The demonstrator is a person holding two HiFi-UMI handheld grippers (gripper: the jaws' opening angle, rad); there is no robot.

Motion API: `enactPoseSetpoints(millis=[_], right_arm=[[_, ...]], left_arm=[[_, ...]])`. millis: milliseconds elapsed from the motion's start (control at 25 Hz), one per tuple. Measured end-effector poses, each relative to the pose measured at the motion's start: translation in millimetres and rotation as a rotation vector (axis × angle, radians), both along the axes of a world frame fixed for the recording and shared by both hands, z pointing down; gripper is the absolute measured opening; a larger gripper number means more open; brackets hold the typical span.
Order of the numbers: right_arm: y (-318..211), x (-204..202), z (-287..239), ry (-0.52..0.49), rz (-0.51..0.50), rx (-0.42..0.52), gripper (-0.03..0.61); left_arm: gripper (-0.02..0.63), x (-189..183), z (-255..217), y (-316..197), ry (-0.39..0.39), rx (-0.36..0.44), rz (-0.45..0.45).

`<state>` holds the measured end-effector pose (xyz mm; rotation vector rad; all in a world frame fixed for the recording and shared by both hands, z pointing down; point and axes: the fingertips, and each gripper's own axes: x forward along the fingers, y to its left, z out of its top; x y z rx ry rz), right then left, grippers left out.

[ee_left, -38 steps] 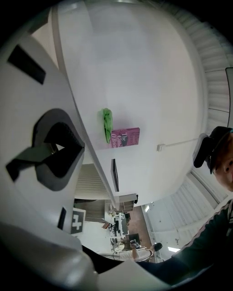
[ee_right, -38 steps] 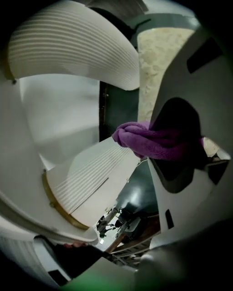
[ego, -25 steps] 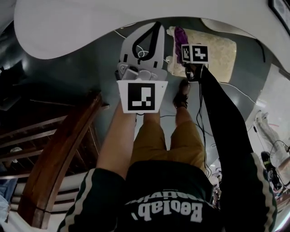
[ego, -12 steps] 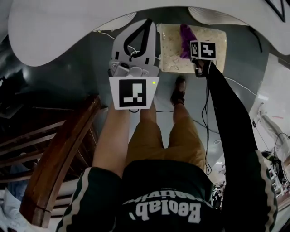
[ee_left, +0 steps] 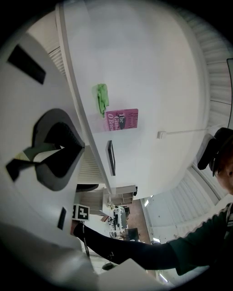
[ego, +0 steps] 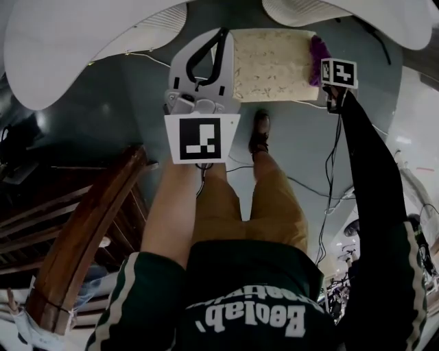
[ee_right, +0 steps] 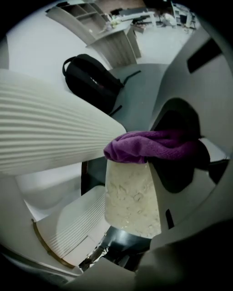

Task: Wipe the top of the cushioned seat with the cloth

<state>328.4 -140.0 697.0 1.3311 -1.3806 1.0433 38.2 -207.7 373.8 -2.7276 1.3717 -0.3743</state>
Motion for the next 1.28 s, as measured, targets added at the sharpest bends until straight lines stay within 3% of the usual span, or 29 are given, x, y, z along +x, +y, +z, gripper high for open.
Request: enactPoseSetpoints(millis=[80, 160, 320, 520, 680, 800, 1080, 1280], right_arm=[[1.2, 25.0, -2.8, 0.028, 0.024, 0.012, 0.098], [9.6, 28.8, -1.0, -0.013, 0.052, 0.005, 0.098], [21.0, 0.8, 6.0, -0.101, -0.003, -0.015, 0.098], [5.1, -27.1, -23.4, -0.140, -0.008, 0.095, 0.100], [-5.3, -107.9, -55.1, -0.289, -0.022, 0.178, 0.099], [-7.1, -186.3, -66.0, -0.399, -0.081, 0.179, 0.099], [33.4, -322.9, -46.2, -0.509, -0.210, 0.030, 0.100], [53.5, -356.2, -20.4, -0.497, -0.263, -0.068, 0.100]], left_arm=[[0.014, 9.7, 1.2, 4.4, -0.002, -0.007, -0.007], [0.014, 15.9, 1.4, 10.8, 0.009, -0.006, -0.009], [0.014, 15.5, 4.9, 20.4, 0.000, -0.019, -0.017], [0.014, -8.9, -4.7, 19.5, 0.012, 0.002, -0.076], [0.014, -40.9, -12.6, 17.8, 0.031, 0.015, -0.133], [0.014, -62.7, -12.8, 18.0, 0.015, 0.005, -0.166], [0.014, -111.8, -22.4, 29.0, 0.010, 0.002, -0.238], [0.014, -126.5, -15.5, 36.7, 0.026, -0.018, -0.287]])
